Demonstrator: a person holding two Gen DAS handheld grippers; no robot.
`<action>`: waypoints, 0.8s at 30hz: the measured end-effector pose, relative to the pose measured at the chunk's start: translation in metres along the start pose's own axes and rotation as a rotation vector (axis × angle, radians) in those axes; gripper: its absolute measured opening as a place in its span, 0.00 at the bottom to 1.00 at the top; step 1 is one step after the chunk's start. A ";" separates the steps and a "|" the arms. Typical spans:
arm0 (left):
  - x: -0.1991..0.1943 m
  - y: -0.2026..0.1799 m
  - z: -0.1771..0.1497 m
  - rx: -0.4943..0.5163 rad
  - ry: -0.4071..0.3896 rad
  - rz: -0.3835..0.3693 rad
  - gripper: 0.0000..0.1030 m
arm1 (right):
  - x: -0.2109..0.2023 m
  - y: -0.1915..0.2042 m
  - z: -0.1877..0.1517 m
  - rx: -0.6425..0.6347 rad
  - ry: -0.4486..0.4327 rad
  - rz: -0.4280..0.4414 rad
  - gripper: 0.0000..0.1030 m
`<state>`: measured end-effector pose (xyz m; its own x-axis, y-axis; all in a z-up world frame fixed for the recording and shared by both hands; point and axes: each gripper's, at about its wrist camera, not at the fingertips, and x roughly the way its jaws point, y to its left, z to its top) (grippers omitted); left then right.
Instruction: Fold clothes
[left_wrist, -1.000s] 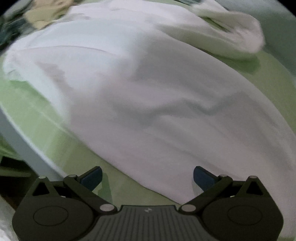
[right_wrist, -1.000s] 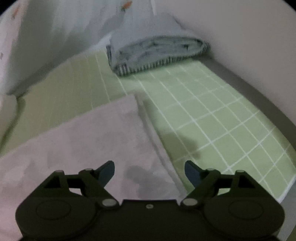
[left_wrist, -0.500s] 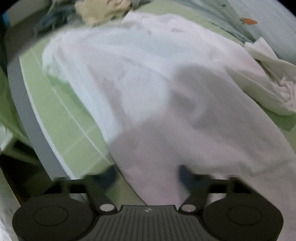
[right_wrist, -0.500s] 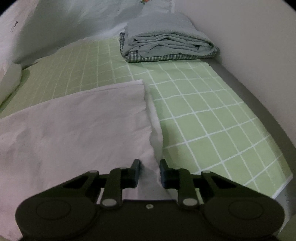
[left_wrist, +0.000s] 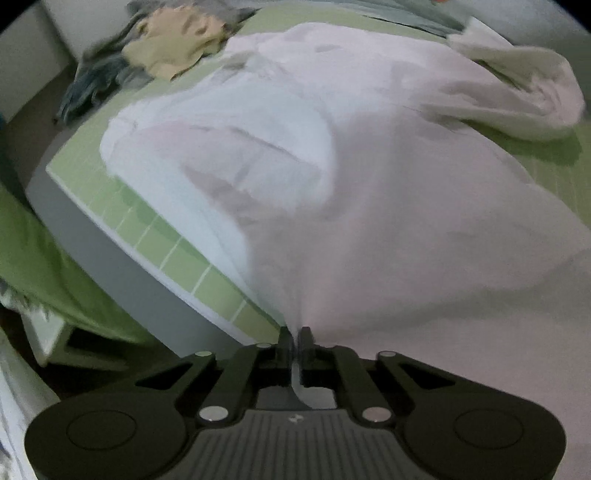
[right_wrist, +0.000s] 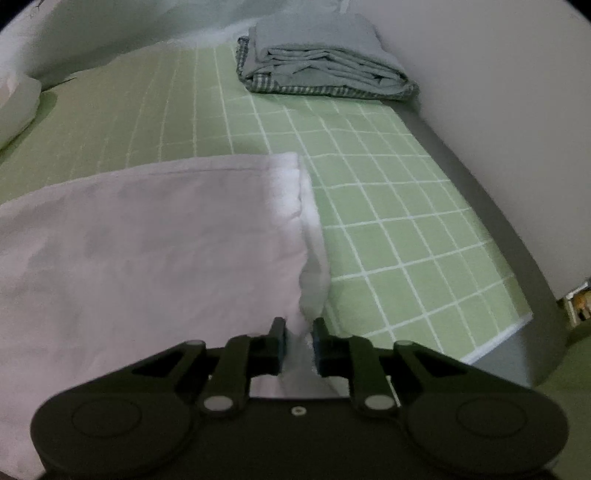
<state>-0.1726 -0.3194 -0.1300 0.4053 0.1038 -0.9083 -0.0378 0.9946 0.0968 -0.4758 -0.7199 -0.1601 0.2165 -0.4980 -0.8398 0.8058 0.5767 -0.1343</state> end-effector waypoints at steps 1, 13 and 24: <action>-0.004 -0.001 0.002 0.012 -0.006 -0.005 0.24 | -0.001 -0.001 0.005 0.020 -0.016 0.004 0.28; -0.024 -0.047 0.032 0.042 -0.115 -0.081 0.67 | 0.056 -0.005 0.071 0.124 -0.146 0.105 0.79; -0.030 -0.048 0.045 0.048 -0.132 -0.082 0.67 | 0.070 -0.013 0.074 0.155 -0.140 0.115 0.21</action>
<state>-0.1416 -0.3706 -0.0885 0.5217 0.0171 -0.8530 0.0432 0.9980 0.0464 -0.4300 -0.8100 -0.1786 0.3771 -0.5257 -0.7625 0.8439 0.5342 0.0491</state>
